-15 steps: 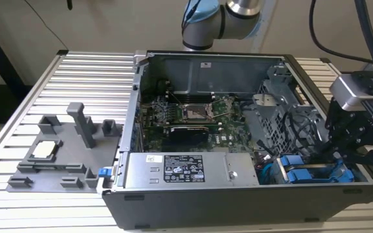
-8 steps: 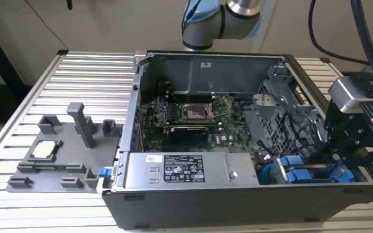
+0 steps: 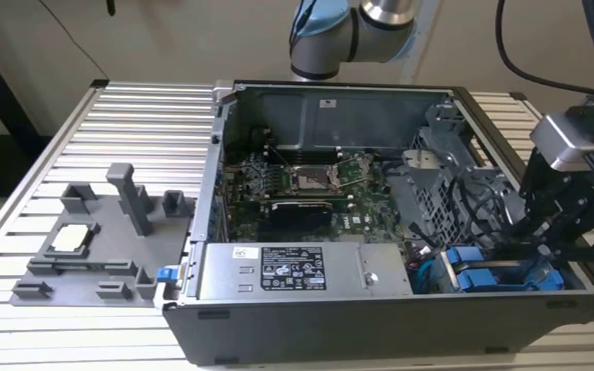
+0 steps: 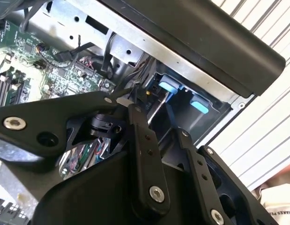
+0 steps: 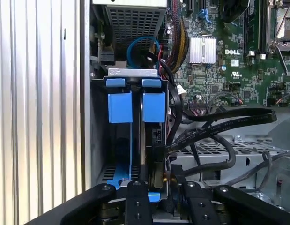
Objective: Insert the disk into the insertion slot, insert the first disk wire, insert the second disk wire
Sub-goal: 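Insert the second disk wire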
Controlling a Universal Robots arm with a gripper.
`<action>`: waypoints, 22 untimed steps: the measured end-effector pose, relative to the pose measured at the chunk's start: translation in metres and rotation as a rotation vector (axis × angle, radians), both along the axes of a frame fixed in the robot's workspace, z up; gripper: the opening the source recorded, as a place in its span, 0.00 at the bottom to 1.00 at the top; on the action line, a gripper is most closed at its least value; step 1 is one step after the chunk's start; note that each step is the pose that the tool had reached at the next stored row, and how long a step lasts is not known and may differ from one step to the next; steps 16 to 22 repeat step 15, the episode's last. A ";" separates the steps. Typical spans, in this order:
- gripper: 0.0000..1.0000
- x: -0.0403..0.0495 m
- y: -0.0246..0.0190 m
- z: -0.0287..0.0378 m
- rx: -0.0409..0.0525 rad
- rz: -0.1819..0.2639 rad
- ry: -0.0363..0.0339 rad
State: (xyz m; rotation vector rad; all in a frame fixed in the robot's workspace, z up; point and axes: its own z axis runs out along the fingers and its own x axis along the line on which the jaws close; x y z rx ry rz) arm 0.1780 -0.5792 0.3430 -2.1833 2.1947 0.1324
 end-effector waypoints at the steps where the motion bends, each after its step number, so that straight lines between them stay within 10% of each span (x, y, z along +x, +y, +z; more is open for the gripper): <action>1: 0.33 0.0000 0.0000 0.0018 0.0000 0.000 0.0000; 8: 0.33 0.0000 0.0000 0.0260 -0.0003 0.000 0.0000; 22: 0.33 -0.0001 0.0000 0.0285 0.0001 0.000 0.0000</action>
